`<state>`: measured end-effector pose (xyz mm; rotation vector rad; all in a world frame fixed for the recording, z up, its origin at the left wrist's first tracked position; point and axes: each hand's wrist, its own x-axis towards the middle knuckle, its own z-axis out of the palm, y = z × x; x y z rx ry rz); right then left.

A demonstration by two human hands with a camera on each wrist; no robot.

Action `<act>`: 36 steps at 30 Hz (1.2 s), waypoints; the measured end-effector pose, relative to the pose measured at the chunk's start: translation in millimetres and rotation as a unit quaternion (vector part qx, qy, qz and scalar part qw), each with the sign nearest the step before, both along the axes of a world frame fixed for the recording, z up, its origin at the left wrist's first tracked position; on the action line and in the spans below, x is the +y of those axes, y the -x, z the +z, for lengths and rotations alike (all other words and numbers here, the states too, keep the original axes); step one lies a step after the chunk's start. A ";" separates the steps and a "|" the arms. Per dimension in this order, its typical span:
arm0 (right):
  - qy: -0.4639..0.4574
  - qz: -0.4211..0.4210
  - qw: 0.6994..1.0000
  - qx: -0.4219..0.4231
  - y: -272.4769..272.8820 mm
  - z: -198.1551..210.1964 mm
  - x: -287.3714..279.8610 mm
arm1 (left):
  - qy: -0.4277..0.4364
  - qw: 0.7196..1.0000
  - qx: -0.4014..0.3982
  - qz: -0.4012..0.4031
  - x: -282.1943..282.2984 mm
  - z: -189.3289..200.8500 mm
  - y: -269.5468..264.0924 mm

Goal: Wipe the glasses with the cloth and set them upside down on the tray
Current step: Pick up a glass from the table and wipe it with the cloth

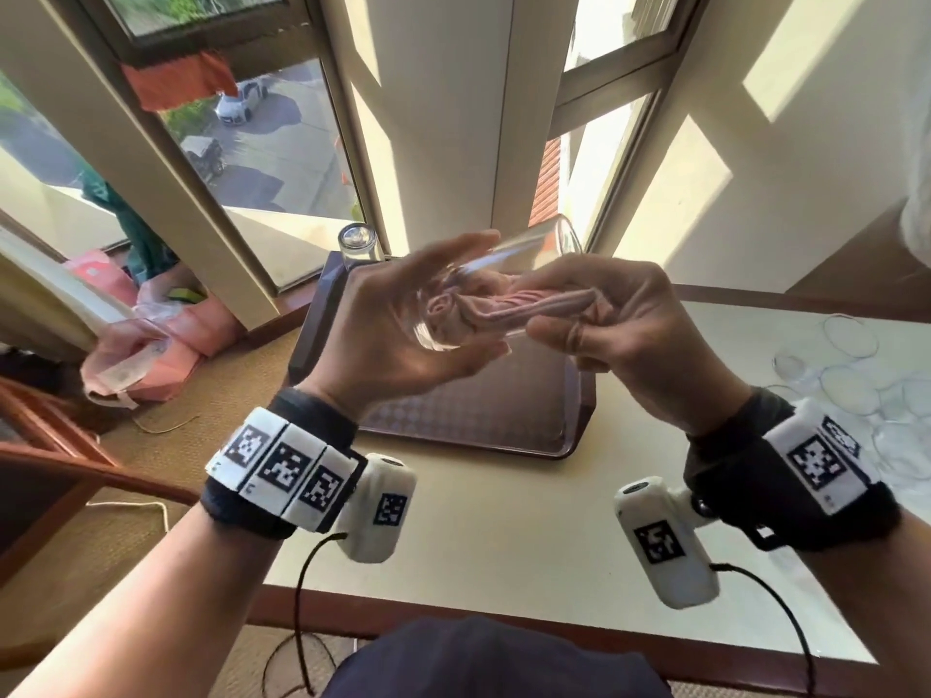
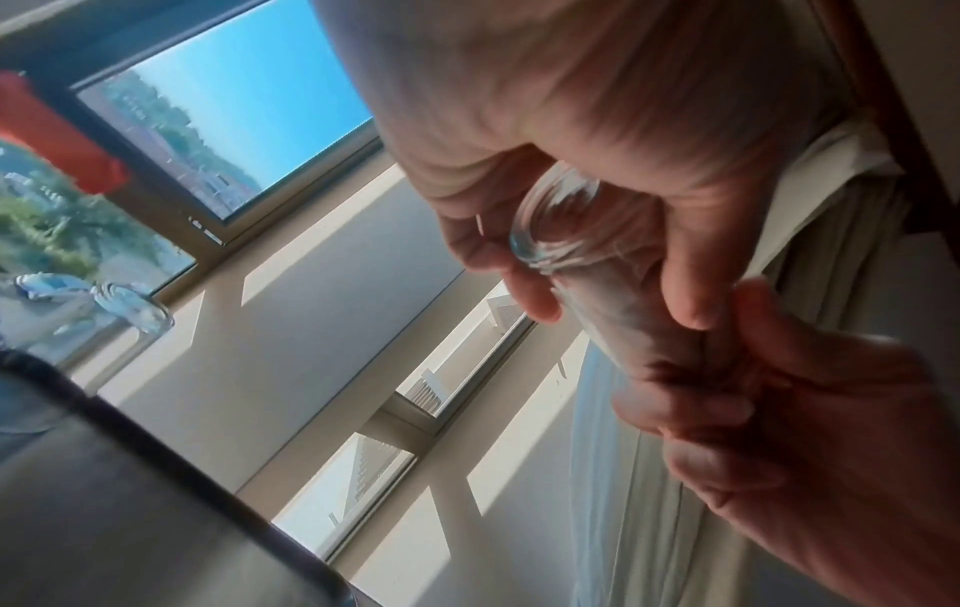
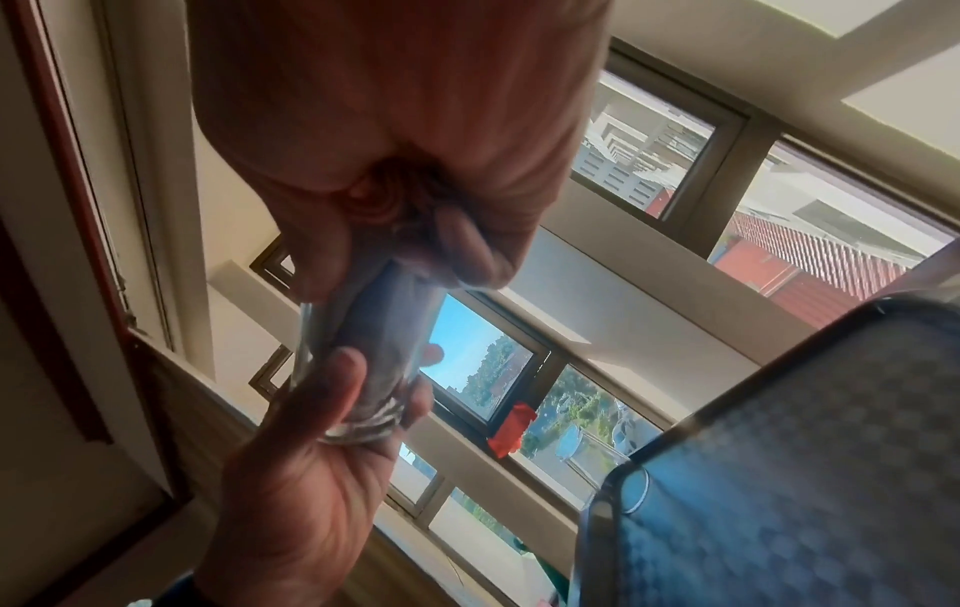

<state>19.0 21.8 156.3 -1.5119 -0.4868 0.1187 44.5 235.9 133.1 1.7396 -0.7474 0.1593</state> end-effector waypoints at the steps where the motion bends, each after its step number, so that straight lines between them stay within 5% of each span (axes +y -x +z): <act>1: -0.002 -0.004 1.000 -0.022 2.0 1.2 0.5 | 0.001 1.000 -0.002 0.000 0.5 -0.1 -0.8; 5: 0.132 -0.053 0.962 -0.232 6.9 2.0 -2.3 | 0.117 0.970 0.197 -0.079 10.3 -1.1 -4.2; 8: 0.150 -0.037 0.963 -0.220 -1.1 0.6 -5.3 | 0.135 0.958 0.244 -0.073 7.7 -7.6 0.4; 12: 0.091 -0.028 0.994 -0.054 -3.8 -7.7 -0.7 | 0.084 0.980 0.181 0.002 -3.4 -14.0 11.5; 15: 0.035 -0.028 0.998 0.042 1.4 -8.4 1.4 | -0.047 0.995 0.005 0.085 -4.3 -18.1 12.0; 19: -0.017 -0.081 0.994 0.065 3.6 -15.6 1.2 | -0.071 0.988 -0.078 0.109 -9.8 -20.0 12.2; 22: 0.005 -0.080 0.996 -0.030 -1.6 -12.8 -4.8 | 0.070 0.990 0.102 0.068 -19.3 -16.7 10.3; 25: 0.125 -0.055 0.971 -0.195 -13.2 -2.3 -13.6 | 0.226 0.907 0.354 -0.037 -23.8 -8.1 6.1; 27: 0.166 -0.049 0.961 -0.215 -19.5 -2.4 -17.9 | 0.253 0.870 0.418 -0.070 -24.1 -6.2 2.9; 32: 0.058 -0.025 0.996 -0.057 -8.0 -14.3 -13.8 | 0.240 0.892 0.380 -0.041 -22.0 -11.1 5.1; 36: -0.031 -0.012 0.996 0.084 7.5 -20.3 -4.7 | 0.126 0.968 0.217 0.000 -10.1 -7.4 9.2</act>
